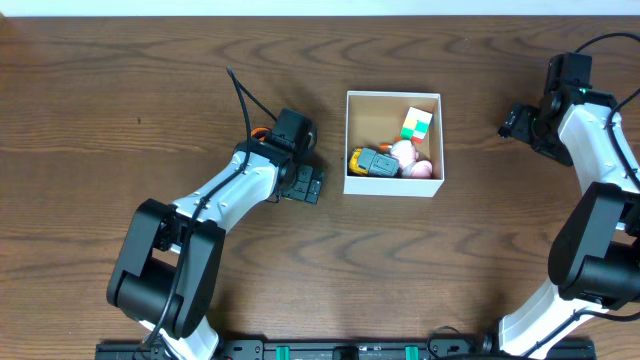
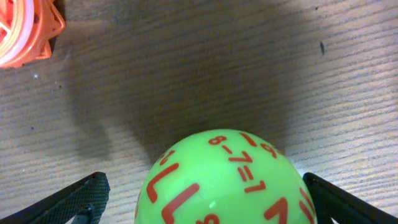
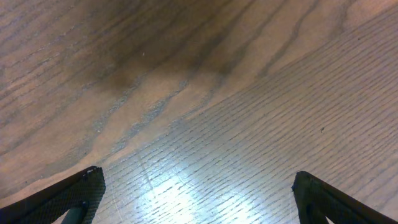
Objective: Pack container
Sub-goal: 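Lower the left gripper and grasp the green numbered ball, then carry the ball right over the box and release it inside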
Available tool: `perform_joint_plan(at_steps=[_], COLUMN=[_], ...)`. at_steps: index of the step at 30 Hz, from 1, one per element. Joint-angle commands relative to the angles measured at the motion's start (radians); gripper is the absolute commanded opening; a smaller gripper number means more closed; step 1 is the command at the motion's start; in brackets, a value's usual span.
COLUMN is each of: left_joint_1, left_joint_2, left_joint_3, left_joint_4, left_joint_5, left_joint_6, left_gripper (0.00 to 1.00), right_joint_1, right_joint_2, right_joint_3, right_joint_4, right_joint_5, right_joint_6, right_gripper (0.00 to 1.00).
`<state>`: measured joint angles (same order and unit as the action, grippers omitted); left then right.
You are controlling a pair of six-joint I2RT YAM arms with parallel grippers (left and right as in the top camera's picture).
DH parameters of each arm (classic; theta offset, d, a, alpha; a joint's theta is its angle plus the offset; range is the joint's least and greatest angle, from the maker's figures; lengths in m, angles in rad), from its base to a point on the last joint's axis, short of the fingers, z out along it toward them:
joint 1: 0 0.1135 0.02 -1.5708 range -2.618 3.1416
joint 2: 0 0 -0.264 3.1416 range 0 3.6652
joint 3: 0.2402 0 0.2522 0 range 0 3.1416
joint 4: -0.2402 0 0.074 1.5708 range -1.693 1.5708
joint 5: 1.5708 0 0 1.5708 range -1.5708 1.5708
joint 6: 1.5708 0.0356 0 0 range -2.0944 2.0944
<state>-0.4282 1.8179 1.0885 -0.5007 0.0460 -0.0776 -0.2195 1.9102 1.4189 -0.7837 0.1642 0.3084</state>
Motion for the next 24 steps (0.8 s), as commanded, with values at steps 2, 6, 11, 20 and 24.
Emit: perform_joint_plan(at_steps=[2,6,11,20,24], left_joint_1=[-0.001,-0.001,-0.001,-0.001,-0.001], left_joint_2=[0.004,0.004,0.004,0.002,-0.018], left_joint_3=[0.002,0.002,0.002,0.002,0.005], left_joint_4=[0.005,0.01,0.01,0.007,0.005], left_joint_5=[0.0,0.0,0.0,0.0,0.0], left_joint_6=[0.006,0.006,0.006,0.002,0.002], left_gripper=[0.9,0.84,0.66,0.47,0.47], right_joint_1=[-0.001,-0.001,-0.001,-0.001,-0.001], right_joint_2=[-0.023,-0.023,-0.023,-0.023,-0.023], right_joint_3=[0.0,0.0,0.0,0.0,0.0], right_joint_4=[0.002,0.002,0.002,0.002,0.002], right_joint_5=[0.003,0.003,0.003,0.003,0.003], right_joint_6=[0.02,0.02,0.02,0.02,0.02], right_gripper=[0.99,0.99,0.99,0.99,0.99])
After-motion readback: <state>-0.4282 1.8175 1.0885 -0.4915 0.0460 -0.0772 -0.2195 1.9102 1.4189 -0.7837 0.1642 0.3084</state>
